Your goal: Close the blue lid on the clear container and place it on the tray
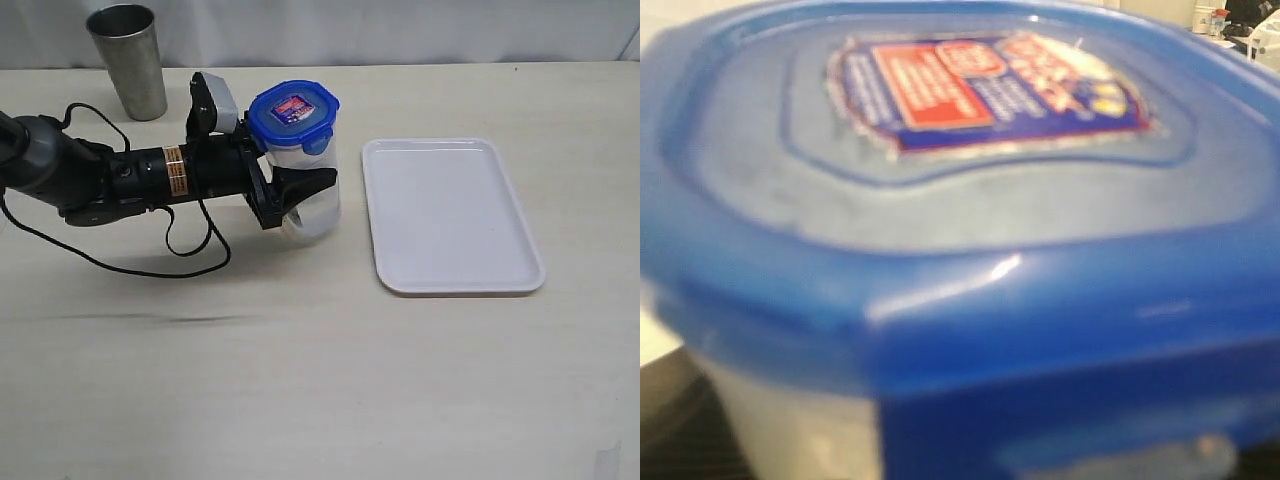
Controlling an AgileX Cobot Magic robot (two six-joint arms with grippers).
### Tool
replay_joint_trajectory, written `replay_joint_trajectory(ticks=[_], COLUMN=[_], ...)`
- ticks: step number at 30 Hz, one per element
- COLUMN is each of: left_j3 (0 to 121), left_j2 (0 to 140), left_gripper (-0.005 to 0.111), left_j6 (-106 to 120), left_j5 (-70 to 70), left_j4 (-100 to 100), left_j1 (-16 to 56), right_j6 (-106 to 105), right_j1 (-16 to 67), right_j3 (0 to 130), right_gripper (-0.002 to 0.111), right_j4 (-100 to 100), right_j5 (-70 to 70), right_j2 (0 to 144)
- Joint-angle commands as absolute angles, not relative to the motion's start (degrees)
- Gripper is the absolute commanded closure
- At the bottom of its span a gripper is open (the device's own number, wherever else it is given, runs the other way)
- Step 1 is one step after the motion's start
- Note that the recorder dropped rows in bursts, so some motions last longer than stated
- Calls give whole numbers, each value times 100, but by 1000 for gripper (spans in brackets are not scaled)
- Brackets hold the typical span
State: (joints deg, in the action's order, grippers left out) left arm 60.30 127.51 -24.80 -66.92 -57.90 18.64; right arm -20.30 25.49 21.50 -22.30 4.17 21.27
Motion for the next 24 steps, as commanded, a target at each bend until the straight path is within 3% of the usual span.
replay_joint_trajectory(ticks=[1,14,20,24], left_j3=[6075,6075,6075,6075], left_j2=[12683,12683,12683,12683], left_gripper=[107,107,107,107], left_j6=[-2530,-2530,-2530,-2530], left_j5=[-6996,-6996,-6996,-6996], left_j4=[-5607,-5627,-5627,-5628], left_j1=[1872,1872,1872,1872], right_j6=[-2009,-2009,-2009,-2009], right_j1=[2551,2551,2311,1780], right_j3=[2122,2095,2095,2095], right_gripper=[104,104,104,104], right_j4=[-2217,-2217,-148,-65], right_j5=[330,316,314,314], right_j2=[1499,985,837,548])
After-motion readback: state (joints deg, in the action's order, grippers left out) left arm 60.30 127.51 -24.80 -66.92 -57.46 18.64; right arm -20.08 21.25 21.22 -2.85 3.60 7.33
